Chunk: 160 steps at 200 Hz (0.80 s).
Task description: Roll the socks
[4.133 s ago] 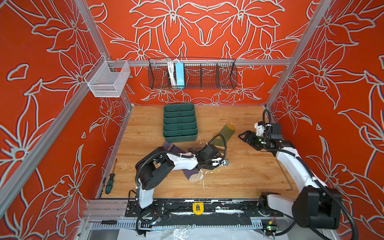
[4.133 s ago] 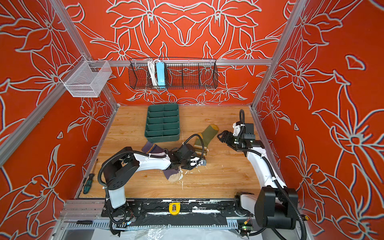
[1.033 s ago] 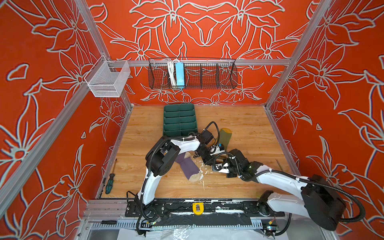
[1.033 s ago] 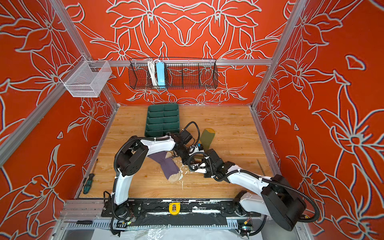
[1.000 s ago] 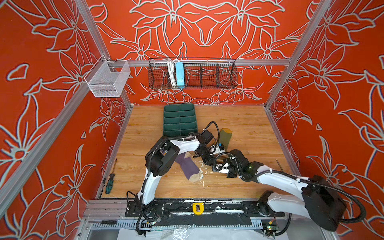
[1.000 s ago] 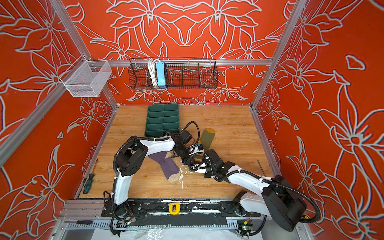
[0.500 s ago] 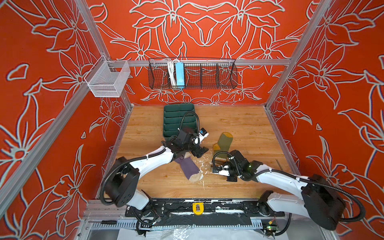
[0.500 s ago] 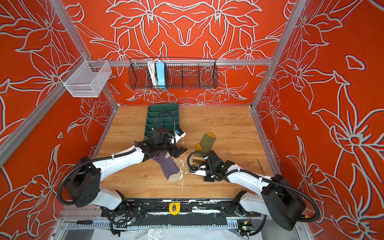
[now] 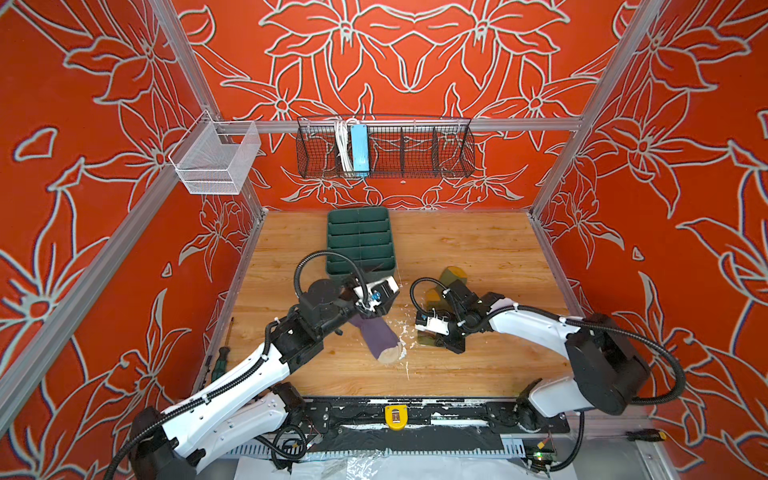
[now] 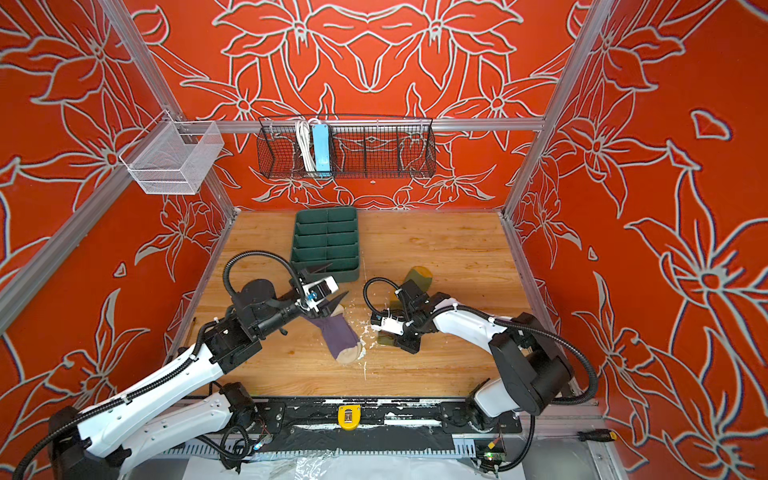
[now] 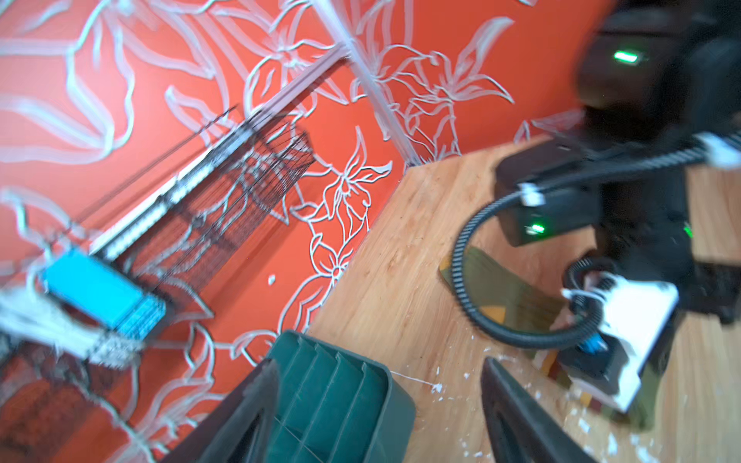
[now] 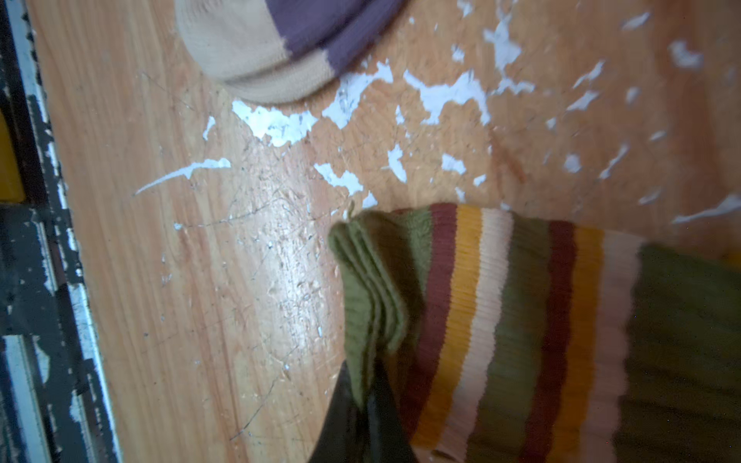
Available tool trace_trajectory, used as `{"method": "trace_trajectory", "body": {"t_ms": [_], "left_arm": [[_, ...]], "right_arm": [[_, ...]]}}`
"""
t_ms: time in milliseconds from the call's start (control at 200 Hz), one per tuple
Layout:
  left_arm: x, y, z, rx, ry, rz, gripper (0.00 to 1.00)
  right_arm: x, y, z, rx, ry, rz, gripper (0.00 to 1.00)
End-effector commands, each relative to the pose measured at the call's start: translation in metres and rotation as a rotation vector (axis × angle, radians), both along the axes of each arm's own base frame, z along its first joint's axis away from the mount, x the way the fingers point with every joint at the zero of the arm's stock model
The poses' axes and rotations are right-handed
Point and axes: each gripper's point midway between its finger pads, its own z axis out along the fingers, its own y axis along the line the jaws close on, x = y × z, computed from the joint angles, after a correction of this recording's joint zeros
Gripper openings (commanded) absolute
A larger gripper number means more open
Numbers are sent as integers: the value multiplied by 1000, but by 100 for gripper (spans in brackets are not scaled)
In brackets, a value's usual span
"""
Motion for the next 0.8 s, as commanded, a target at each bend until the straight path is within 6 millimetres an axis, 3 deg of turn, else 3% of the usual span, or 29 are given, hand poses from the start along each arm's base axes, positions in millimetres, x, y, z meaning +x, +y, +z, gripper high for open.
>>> {"method": "trace_trajectory", "body": {"t_ms": [0,60,305,611,661,726,796], "left_arm": [[-16,-19,-68,356,-111,-100,79],[-20,-31,-95,447,-131,-130,79],[-55,-76,-159,575,-161,-284,77],[-44,-113,-188,571,-96,-237,64],[-44,-118,-190,574,-85,-241,56],[-43,-123,-194,590,-57,-244,39],[-39,-124,-199,614,-42,-228,35]], "right_arm": [[-18,-7,-5,-32,133,-25,0],[-20,-10,-6,-37,151,-32,0],[-13,-18,-5,-3,205,-117,0],[-5,-25,-6,8,254,-149,0],[-4,-26,-5,13,256,-154,0],[-4,-28,-4,9,250,-154,0],[-3,-30,-2,0,238,-156,0]]}}
